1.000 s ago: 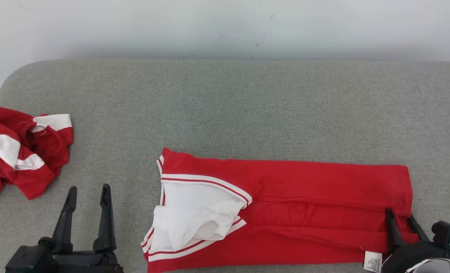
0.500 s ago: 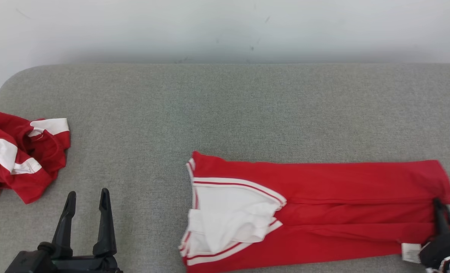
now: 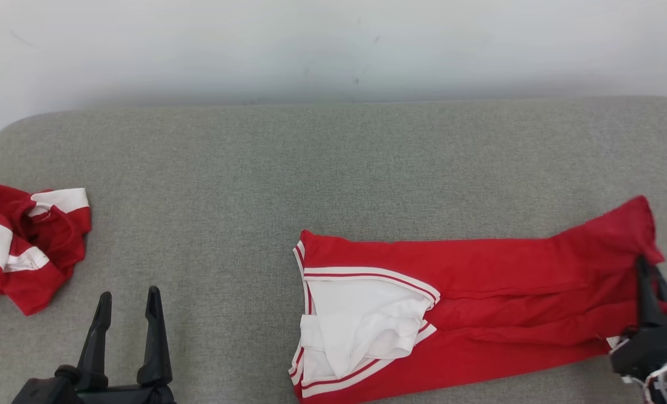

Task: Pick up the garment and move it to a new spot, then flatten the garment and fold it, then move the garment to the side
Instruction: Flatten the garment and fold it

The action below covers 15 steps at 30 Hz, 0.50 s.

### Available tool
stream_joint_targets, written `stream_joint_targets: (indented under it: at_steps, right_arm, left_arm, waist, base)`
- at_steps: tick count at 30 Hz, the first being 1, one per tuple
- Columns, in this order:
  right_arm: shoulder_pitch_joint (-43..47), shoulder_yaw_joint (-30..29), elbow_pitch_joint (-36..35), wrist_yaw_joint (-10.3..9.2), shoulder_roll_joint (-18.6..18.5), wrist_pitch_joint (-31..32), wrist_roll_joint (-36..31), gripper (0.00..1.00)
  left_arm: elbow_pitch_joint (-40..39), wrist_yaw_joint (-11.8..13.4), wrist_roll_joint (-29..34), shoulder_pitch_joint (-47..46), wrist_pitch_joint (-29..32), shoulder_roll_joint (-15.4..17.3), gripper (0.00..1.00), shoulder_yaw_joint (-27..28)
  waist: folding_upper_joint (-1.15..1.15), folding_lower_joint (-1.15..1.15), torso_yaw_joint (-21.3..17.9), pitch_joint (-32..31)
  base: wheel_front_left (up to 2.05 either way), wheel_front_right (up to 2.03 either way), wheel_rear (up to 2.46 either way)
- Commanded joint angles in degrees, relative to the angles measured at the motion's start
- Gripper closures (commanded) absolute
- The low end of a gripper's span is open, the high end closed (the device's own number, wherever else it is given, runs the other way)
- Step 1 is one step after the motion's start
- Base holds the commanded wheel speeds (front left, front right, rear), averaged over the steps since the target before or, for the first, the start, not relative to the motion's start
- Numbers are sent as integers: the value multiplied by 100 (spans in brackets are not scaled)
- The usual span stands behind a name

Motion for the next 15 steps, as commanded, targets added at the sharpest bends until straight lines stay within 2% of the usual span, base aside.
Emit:
stream_joint_targets:
  at_steps: [1, 10, 15]
  right_arm:
    - [68, 98, -143, -17, 74, -2, -42, 100]
    - [46, 1077, -1093, -17, 616, 174, -161, 100]
    - [-74, 1640, -1232, -17, 974, 297, -167, 100]
  left_arm:
    - [3, 18, -1, 51, -4, -1, 0, 6]
    - [59, 3, -5, 76, -4, -1, 0, -38]
    - [89, 7, -22, 62, -4, -1, 0, -60]
  waist:
    - [0, 0, -27, -27]
    - [0, 0, 74, -82]
    - [0, 0, 270, -69]
  base:
    - [0, 0, 0]
    - [0, 0, 0]
    - [0, 0, 0]
